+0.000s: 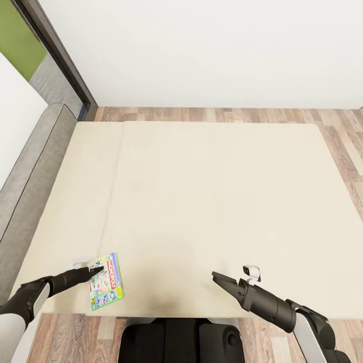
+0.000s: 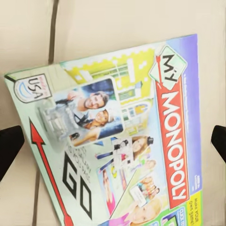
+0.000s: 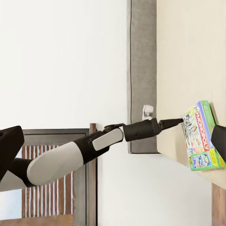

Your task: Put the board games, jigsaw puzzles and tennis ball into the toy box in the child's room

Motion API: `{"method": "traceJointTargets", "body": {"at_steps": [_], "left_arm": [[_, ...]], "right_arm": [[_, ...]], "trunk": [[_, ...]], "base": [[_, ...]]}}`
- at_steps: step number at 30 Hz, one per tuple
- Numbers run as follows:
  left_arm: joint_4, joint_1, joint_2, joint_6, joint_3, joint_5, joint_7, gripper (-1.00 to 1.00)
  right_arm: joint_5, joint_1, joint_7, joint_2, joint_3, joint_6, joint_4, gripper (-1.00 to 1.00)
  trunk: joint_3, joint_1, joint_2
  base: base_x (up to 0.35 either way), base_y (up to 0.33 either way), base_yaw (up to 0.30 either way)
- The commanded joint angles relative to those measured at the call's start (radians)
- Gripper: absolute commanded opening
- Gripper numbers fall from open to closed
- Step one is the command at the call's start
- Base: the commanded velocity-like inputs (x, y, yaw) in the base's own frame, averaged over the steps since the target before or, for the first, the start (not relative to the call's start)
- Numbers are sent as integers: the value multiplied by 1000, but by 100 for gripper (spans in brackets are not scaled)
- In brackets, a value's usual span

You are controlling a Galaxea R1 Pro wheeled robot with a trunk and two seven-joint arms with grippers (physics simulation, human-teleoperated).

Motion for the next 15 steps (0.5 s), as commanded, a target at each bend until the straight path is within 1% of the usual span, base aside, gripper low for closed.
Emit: {"method": "traceJointTargets", "body": {"at_steps": [1,15], "left_arm": [[-1,-3,-1,10,8,-5,-7,100],[-1,-14,1,11,10,-5,3,100]], "right_arm": [[-3,0,0,0,0,6,0,100],[-3,0,1,0,-2,4,0,100]], "trunk": [[-1,1,-1],[-1,1,-1]], "base": [[0,0,0],[0,0,0]]}}
